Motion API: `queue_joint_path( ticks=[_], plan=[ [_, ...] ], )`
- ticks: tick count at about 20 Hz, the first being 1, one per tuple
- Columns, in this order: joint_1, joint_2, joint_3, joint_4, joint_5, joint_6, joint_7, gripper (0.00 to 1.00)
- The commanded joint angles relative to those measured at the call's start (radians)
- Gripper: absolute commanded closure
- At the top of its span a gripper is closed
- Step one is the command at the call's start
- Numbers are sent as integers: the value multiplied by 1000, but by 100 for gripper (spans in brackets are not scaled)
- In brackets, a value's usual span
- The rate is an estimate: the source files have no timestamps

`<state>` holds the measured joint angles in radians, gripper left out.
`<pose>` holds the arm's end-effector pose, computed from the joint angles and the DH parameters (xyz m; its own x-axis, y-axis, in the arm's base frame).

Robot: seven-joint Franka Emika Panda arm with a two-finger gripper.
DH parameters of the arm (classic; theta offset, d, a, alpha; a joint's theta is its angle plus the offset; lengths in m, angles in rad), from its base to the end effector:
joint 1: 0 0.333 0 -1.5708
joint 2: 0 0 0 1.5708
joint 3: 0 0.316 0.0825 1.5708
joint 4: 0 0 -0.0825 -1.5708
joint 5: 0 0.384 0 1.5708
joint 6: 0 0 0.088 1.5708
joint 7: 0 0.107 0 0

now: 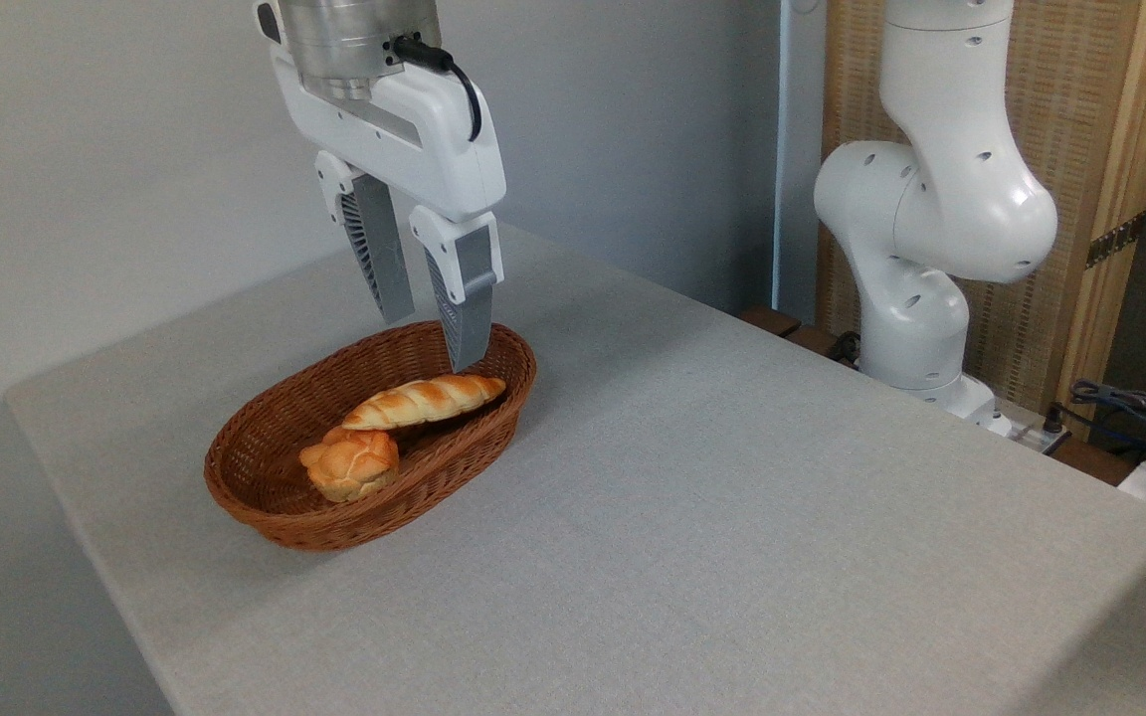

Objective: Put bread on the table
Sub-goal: 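Lower the open gripper toward the braided roll in the basket, then close the gripper around the braided roll inside the basket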

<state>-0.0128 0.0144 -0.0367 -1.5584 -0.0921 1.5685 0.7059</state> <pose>0.5576 -0.0373 0.6226 0.7282 -0.6830 0.0567 -0.6853 -0.7246 0.0732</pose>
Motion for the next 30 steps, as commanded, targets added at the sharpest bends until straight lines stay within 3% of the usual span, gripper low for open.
queue_joint_path(
  ticks=[1, 9, 12, 16, 18, 20, 24, 30],
  plan=[
    [-3, -5, 6, -5, -11, 8, 1, 0],
    [-1, -8, -9, -14, -23, 11, -5, 0],
    [-1, -36, -40, -83, -76, 30, -5, 0],
    [-1, -96, -135, -271, -142, 197, -9, 0],
    [-3, -94, -198, -351, -181, 312, -87, 0],
    [-3, -85, -253, -402, -179, 393, -156, 0],
    [-3, -67, -287, -453, -166, 439, -186, 0],
    [-9, -41, -290, -462, -42, 446, -177, 0]
  ],
)
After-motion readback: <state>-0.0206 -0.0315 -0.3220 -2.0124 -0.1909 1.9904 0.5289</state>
